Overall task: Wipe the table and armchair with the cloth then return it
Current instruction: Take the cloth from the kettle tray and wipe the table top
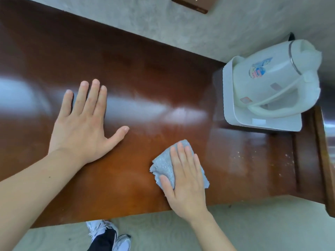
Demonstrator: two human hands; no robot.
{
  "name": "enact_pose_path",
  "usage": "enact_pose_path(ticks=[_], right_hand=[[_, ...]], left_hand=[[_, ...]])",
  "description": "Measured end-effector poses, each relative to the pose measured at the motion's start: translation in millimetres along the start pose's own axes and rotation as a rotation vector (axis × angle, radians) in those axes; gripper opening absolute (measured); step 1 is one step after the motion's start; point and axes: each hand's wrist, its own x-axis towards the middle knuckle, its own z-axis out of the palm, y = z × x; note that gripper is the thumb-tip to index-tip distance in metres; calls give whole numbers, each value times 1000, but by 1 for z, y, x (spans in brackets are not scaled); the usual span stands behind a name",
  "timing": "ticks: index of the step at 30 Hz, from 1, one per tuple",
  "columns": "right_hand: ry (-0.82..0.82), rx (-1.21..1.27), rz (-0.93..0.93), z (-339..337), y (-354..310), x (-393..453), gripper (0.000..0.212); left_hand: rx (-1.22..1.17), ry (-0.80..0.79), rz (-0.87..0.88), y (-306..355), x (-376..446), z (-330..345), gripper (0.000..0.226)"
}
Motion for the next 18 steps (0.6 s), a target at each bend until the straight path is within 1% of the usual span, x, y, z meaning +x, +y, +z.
enact_pose_path(ticks=[1, 3, 7, 10, 12, 15, 16, 18], right_hand=[[4, 1, -40, -5, 10, 14, 68], [30, 6, -51, -14, 36, 55, 67], [67, -10, 42, -37, 86, 160, 64], [117, -21, 124, -49, 102, 228, 61], [168, -9, 247, -52, 98, 259, 61], [193, 2, 450, -48, 75, 284, 62], [186, -5, 458, -47, 65, 286, 64], [163, -31, 351, -43, 38, 281, 66]], left_hand=[[1, 12, -3, -1, 0, 2, 104], [7, 25, -16, -2, 0, 5, 105], [28, 19, -18, -2, 1, 5, 105], [42, 19, -16, -2, 0, 3, 104], [39, 18, -15, -2, 0, 2, 104], [32, 13, -19, -2, 0, 0, 104], [29, 10, -17, -1, -1, 0, 104], [19, 13, -13, -1, -1, -2, 103]])
